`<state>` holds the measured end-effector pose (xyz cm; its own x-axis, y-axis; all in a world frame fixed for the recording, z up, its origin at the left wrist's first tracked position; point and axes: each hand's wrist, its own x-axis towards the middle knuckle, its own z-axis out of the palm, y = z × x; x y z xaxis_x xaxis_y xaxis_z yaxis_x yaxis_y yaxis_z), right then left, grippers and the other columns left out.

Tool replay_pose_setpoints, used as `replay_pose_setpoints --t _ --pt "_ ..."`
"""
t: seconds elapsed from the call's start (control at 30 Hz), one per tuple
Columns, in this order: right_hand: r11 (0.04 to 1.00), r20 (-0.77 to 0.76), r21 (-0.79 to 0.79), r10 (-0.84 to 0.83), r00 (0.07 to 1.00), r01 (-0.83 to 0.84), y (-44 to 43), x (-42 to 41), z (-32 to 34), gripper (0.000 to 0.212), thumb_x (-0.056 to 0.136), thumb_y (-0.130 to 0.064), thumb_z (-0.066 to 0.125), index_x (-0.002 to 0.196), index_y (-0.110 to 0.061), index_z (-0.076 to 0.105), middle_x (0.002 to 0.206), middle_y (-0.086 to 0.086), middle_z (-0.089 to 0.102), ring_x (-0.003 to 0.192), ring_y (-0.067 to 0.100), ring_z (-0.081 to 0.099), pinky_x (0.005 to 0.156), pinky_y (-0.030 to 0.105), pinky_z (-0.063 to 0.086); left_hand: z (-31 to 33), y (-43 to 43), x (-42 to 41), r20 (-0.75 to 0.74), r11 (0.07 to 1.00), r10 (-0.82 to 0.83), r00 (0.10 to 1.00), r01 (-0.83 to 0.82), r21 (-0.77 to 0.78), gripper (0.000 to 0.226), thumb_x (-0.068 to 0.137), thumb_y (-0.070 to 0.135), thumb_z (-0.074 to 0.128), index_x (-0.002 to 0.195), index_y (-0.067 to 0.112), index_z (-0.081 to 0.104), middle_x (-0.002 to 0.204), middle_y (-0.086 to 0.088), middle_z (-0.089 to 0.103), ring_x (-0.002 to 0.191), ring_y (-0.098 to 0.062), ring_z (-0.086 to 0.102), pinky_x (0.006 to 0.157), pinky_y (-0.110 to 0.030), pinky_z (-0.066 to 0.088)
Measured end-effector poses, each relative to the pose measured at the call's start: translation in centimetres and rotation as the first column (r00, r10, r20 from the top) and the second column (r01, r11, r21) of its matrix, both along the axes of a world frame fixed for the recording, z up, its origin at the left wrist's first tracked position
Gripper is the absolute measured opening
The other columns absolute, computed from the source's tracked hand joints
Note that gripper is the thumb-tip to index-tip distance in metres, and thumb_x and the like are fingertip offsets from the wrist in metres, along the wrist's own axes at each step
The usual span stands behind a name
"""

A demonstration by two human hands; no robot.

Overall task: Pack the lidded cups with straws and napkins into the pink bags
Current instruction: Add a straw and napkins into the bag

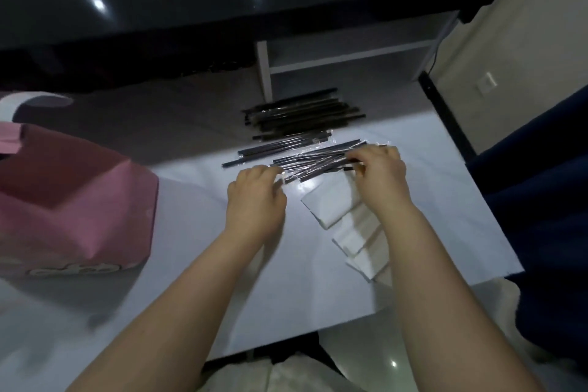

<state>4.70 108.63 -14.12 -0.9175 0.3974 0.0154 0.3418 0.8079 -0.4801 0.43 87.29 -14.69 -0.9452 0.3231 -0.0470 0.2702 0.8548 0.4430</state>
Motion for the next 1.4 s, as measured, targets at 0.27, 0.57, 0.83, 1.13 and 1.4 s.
replay_pose_setpoints --t 0.27,0.57,0.83,1.13,1.4 --pt "0.985 0.017 0.050 0.165 0.986 -0.166 4.3 -5.3 -2.1 0.012 0.085 -0.023 0.073 0.096 -0.026 0.077 0.106 -0.008 0.064 0.112 0.027 0.035 0.084 0.026 0.018 0.1 1.2 -0.9 -0.023 0.996 0.063 0.998 -0.061 0.067 0.033 0.086 0.013 0.061 0.118 0.021 0.065 0.120 0.001 0.063 0.116 -0.026 0.050 0.096 -0.036 0.034" --pt "0.972 -0.114 -0.067 0.215 0.970 -0.224 4.9 -6.5 -0.6 0.014 0.091 -0.005 0.059 0.095 -0.010 0.072 0.086 -0.001 0.059 0.092 0.024 0.053 0.075 0.033 0.042 1.5 0.8 -2.8 -0.040 0.992 0.095 0.995 -0.091 0.090 0.038 0.085 0.012 0.062 0.122 0.020 0.064 0.123 -0.001 0.062 0.119 -0.026 0.048 0.100 -0.038 0.034" --pt "0.947 0.131 -0.093 0.317 0.939 -0.307 4.3 -6.9 0.1 0.014 0.094 -0.020 0.059 0.108 -0.020 0.061 0.102 0.002 0.058 0.095 0.026 0.053 0.078 0.036 0.046 3.1 0.4 -4.6 -0.071 0.981 0.139 0.988 -0.128 0.149 0.037 0.087 0.015 0.062 0.123 0.018 0.063 0.124 -0.002 0.061 0.120 -0.028 0.048 0.100 -0.040 0.038" --pt "0.939 0.167 0.018 0.335 0.927 -0.343 1.3 -8.9 -1.1 0.011 0.086 -0.010 0.064 0.092 -0.010 0.074 0.092 0.005 0.064 0.089 0.028 0.059 0.073 0.036 0.049 3.4 -0.5 -4.0 -0.042 0.978 0.156 0.987 -0.148 0.149 0.038 0.087 0.016 0.061 0.125 0.021 0.062 0.126 -0.001 0.060 0.121 -0.026 0.047 0.101 -0.039 0.035" --pt "0.947 0.036 -0.092 0.313 0.949 -0.309 1.6 -8.7 -1.5 0.014 0.083 0.002 0.063 0.078 -0.009 0.071 0.076 -0.014 0.049 0.083 0.016 0.057 0.073 0.030 0.046 3.5 -2.0 -3.8 -0.063 0.971 0.188 0.980 -0.176 0.160 0.037 0.087 0.016 0.060 0.123 0.024 0.062 0.126 0.001 0.060 0.120 -0.024 0.048 0.101 -0.040 0.036"
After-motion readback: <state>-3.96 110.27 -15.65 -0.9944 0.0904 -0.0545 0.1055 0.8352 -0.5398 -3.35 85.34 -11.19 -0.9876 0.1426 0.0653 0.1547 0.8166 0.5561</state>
